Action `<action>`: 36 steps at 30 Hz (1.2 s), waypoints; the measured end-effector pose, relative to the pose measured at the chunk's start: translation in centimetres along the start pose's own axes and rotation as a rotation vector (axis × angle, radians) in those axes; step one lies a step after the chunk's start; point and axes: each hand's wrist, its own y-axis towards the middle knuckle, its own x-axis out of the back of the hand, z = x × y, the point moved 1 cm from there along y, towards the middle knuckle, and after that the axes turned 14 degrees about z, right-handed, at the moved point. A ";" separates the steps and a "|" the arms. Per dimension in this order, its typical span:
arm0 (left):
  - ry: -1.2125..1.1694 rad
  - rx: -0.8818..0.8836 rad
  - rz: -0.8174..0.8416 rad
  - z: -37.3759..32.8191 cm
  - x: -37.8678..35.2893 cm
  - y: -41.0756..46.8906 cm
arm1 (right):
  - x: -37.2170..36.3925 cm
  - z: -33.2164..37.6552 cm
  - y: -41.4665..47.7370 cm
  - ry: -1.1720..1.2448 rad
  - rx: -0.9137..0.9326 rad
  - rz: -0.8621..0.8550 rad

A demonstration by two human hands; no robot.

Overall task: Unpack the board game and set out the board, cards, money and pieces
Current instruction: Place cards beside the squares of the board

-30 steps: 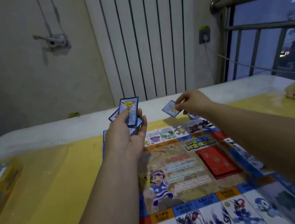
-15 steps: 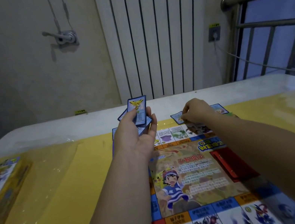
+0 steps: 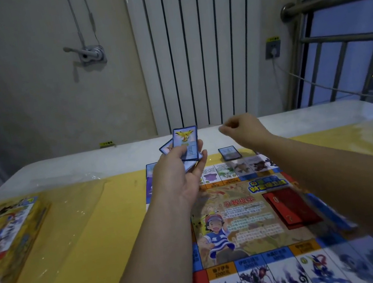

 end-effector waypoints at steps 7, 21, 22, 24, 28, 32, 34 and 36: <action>0.393 -0.032 0.109 0.2 -0.9 -3.8 | 2.4 6.9 -8.3 0.312 0.121 0.379; 0.695 -0.221 0.073 -5.2 0.9 -13.3 | 4.7 13.2 -16.6 0.094 0.193 0.329; 0.704 -0.224 0.070 -5.5 1.3 -13.8 | 4.5 13.3 -17.0 0.101 0.190 0.333; 0.721 -0.226 0.049 -6.0 2.0 -14.7 | 4.0 13.2 -17.8 0.111 0.176 0.345; 0.759 -0.210 0.000 -6.3 3.8 -16.2 | 2.4 12.9 -19.3 0.075 0.144 0.387; 0.783 -0.184 -0.030 -6.1 5.1 -17.6 | 1.2 12.7 -20.6 0.068 0.129 0.418; 0.796 -0.162 -0.050 -5.6 5.5 -18.2 | 0.6 12.3 -21.1 0.138 0.101 0.446; 0.794 -0.122 -0.068 -4.9 5.5 -18.7 | -0.1 12.0 -21.7 0.293 0.055 0.499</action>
